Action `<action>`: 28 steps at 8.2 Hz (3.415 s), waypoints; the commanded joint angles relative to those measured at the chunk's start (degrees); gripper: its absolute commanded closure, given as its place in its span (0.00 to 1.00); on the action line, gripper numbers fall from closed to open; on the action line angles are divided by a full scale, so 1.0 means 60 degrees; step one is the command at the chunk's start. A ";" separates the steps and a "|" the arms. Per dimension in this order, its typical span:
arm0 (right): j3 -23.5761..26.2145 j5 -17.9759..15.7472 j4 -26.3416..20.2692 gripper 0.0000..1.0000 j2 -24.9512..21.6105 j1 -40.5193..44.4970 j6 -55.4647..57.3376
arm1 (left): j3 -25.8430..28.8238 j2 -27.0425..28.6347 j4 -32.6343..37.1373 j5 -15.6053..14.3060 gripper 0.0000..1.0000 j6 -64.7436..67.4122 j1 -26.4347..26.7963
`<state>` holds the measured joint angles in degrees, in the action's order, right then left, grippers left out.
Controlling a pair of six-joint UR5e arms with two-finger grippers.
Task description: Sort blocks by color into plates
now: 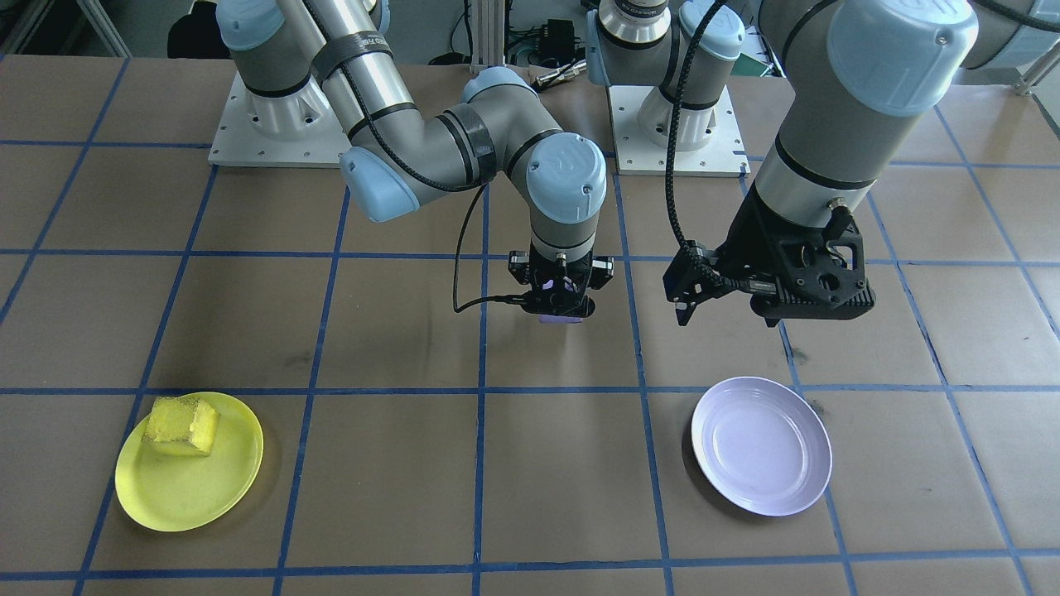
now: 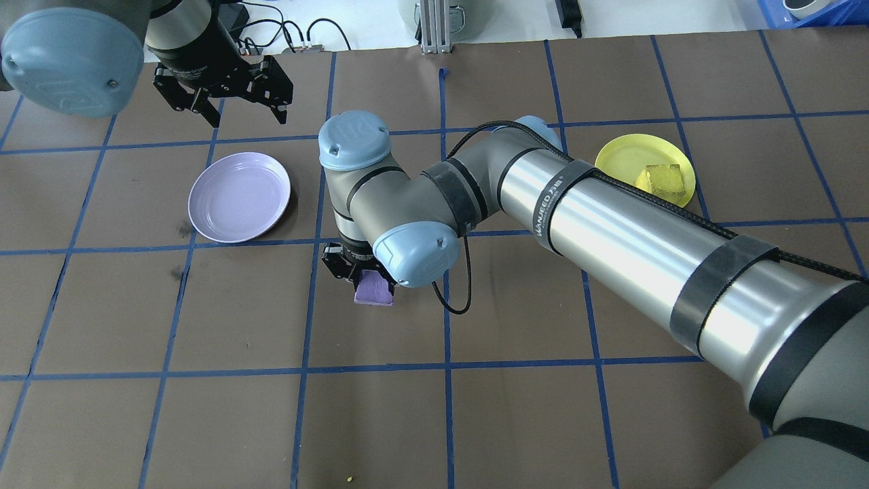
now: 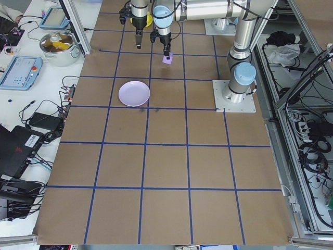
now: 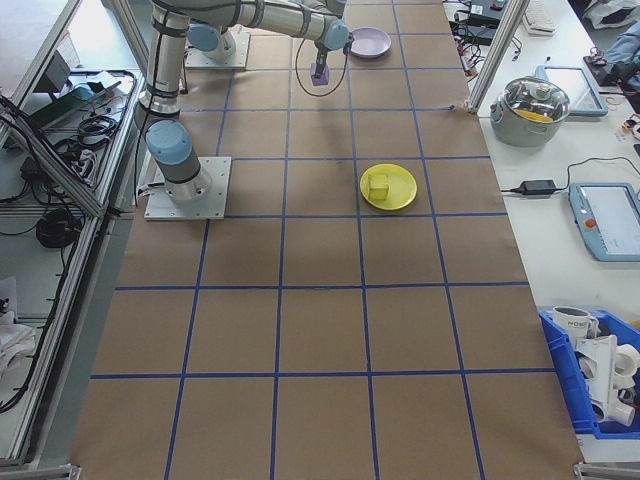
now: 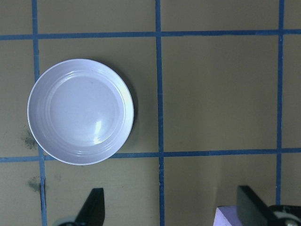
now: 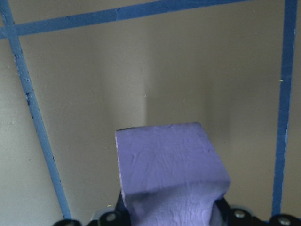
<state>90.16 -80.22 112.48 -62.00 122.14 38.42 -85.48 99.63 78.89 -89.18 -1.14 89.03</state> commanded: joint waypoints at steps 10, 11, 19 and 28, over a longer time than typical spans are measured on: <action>-0.0085 -0.1628 -0.1139 0.00 -0.2000 -0.3461 -0.1509 | -0.0502 0.0416 0.0093 0.0142 0.00 0.0058 0.0713; -0.0100 -0.1689 -0.1110 0.00 -0.1986 -0.4032 -0.2033 | -0.0853 0.0417 0.0021 0.0070 0.00 0.0116 0.1225; -0.0159 -0.2304 -0.5136 0.00 -0.4928 -0.4946 -0.4104 | -0.1910 0.1748 -0.0668 0.0098 0.00 0.0145 0.2737; -0.0041 -0.1572 -0.4655 0.00 -0.5516 -0.4902 -0.6228 | -0.2892 0.2262 -0.1650 0.0025 0.00 -0.0353 0.3235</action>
<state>89.85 -89.94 84.69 -94.79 92.61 2.26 -102.74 112.64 69.00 -88.63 -3.09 106.72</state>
